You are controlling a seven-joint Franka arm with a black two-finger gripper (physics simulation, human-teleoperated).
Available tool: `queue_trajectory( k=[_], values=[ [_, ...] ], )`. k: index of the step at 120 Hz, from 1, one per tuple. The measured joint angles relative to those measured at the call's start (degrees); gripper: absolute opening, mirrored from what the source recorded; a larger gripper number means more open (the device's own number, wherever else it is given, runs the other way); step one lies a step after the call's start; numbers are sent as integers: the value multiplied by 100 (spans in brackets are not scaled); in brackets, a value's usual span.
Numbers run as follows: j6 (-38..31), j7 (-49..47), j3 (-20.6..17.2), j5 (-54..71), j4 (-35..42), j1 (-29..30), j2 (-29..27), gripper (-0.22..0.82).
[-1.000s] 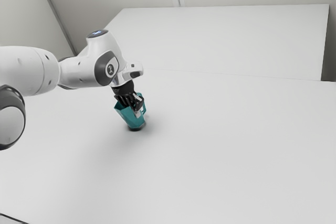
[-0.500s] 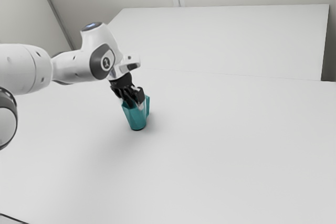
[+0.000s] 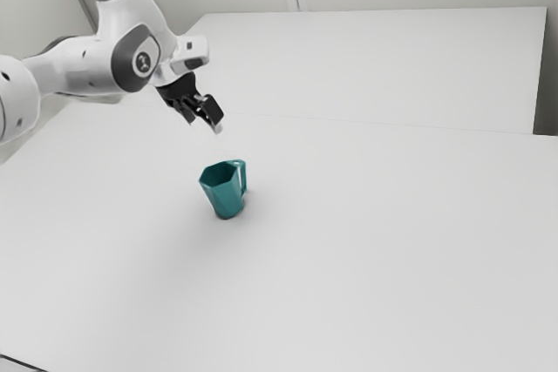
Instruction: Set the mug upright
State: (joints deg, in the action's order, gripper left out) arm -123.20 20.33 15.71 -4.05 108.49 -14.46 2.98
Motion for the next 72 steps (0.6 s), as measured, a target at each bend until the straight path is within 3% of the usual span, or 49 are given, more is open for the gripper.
queue_trajectory(
  k=[72],
  values=[
    [1739,-318,-101,1218,-1468,197,-475,58]
  ],
)
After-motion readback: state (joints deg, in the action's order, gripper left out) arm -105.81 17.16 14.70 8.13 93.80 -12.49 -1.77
